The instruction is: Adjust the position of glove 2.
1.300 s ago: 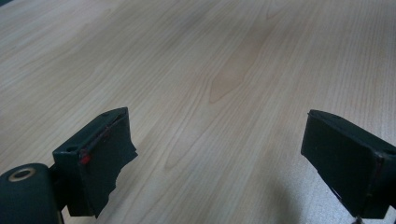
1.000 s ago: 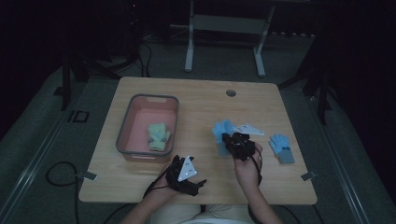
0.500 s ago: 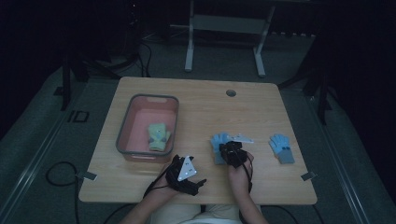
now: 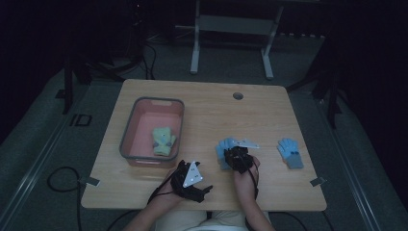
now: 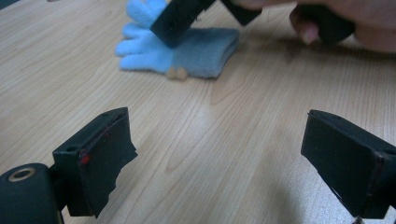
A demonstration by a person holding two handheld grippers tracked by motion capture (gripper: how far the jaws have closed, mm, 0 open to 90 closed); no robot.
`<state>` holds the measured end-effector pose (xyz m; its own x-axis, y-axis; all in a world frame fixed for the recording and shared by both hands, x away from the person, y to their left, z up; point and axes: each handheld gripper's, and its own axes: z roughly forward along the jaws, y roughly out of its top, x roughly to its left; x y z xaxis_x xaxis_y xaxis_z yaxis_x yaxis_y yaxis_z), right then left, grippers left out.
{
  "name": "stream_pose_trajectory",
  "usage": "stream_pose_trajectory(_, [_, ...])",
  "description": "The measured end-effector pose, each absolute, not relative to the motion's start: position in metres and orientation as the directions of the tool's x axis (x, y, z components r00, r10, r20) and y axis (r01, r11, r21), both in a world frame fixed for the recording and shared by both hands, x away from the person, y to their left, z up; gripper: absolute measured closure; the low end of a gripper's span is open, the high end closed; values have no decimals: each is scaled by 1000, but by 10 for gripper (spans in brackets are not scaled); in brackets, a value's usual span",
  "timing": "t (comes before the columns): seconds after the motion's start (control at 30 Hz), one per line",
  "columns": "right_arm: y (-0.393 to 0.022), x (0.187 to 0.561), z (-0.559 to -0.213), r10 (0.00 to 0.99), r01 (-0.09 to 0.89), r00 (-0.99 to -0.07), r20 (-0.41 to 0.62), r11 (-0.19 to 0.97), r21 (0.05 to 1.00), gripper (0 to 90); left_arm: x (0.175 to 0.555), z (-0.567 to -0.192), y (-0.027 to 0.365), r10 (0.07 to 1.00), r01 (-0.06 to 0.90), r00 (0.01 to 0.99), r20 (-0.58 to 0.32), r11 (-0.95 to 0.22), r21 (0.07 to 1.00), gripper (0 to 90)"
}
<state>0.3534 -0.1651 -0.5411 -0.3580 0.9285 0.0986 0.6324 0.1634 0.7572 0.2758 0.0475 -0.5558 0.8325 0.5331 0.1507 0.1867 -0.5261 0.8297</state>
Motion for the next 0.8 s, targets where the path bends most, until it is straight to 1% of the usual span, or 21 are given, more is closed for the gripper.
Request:
stream_pose_trajectory(0.1, [-171,352,-528,921,602,-380,82,179,778,652,276,-557,48,531,188,834,150,-530,827,86])
stream_pose_trajectory(0.13, [-175,352,-523,916,597,-390,93,175,783,645,276,-557,49,531,188,834,151,-530,827,86])
stream_pose_trajectory(0.2, [-182,353,-515,912,576,-405,66,198,793,632,276,-556,49,529,185,835,150,-527,829,86])
stream_pose_trajectory(0.33, [-206,355,-499,897,530,-441,23,239,814,626,276,-557,49,525,182,837,153,-531,828,86])
stream_pose_trajectory(0.47, [-246,358,-489,883,489,-469,-4,263,832,629,277,-556,49,525,186,838,147,-529,828,86])
stream_pose_trajectory(0.53, [-268,359,-488,888,488,-459,-21,272,830,638,277,-556,49,526,187,838,144,-525,830,86])
stream_pose_trajectory(0.57, [-268,359,-488,888,488,-459,-21,272,830,638,277,-556,49,526,187,838,144,-525,830,86])
stream_pose_trajectory(0.6, [-280,360,-487,885,490,-466,-10,268,830,638,277,-556,49,529,191,837,139,-521,832,86])
stream_pose_trajectory(0.63, [-300,359,-488,896,500,-443,-21,266,824,656,277,-556,49,530,190,836,142,-523,831,86])
stream_pose_trajectory(0.73, [-327,359,-491,905,519,-424,-22,263,813,671,278,-556,50,534,188,833,145,-520,833,86])
stream_pose_trajectory(0.8, [-344,359,-493,908,511,-415,-51,279,813,671,278,-556,49,533,185,833,146,-519,835,87])
